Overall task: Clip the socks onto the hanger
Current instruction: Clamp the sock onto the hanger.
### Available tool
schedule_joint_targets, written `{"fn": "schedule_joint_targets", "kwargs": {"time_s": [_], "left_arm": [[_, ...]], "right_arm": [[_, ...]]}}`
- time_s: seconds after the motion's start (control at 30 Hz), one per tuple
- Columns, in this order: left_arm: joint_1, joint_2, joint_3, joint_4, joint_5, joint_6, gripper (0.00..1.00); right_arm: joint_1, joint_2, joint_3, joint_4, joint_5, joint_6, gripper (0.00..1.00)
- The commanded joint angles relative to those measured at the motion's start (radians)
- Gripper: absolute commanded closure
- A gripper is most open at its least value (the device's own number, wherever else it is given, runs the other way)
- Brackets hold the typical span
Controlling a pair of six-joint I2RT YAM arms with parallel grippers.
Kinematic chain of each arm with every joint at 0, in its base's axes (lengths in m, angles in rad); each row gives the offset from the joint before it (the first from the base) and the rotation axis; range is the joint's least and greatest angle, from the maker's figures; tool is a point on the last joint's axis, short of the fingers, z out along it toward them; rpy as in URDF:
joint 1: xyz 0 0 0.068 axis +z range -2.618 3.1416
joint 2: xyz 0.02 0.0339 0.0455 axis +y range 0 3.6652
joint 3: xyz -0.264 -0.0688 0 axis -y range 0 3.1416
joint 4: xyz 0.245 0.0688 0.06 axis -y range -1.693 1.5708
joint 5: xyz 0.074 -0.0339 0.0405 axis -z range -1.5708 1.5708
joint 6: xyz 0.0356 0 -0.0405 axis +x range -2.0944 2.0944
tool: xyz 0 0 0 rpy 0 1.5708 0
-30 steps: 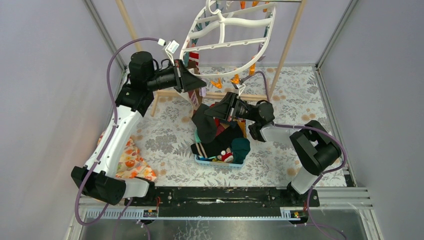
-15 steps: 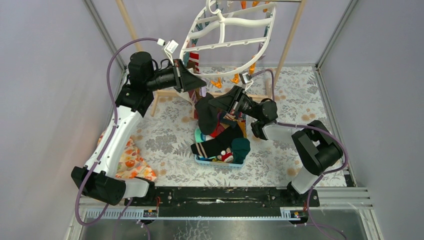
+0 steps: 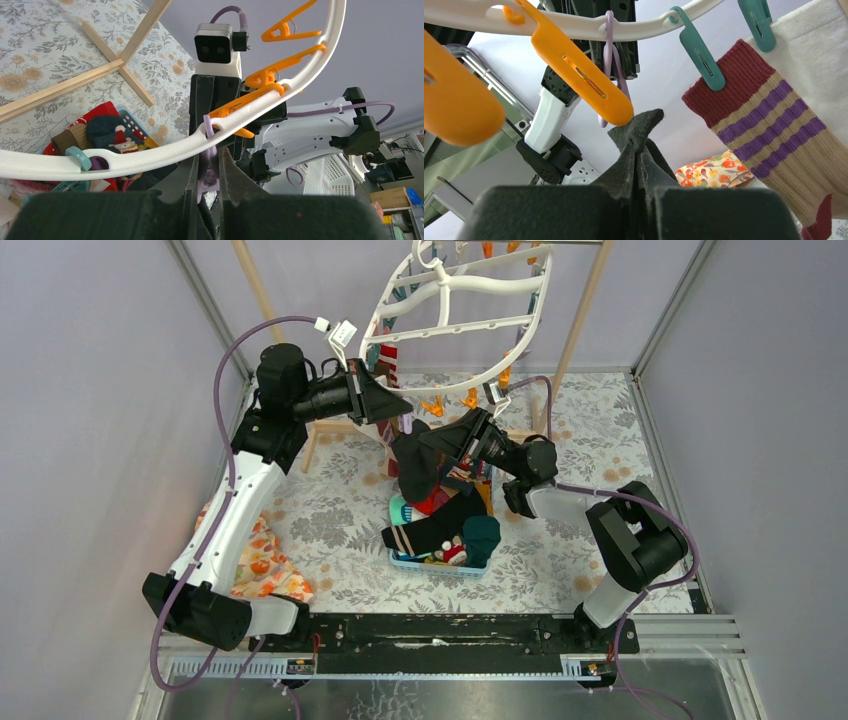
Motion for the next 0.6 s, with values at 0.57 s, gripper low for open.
{"fn": "schedule_joint_targets", "kwargs": {"time_s": [0.57], "left_arm": [[0.001,-0.017,0.017,0.023,0.05,0.02,1.0]], "right_arm": [[-0.013,-0.02,0.058,0.129,-0.031,0.008,1.0]]}}
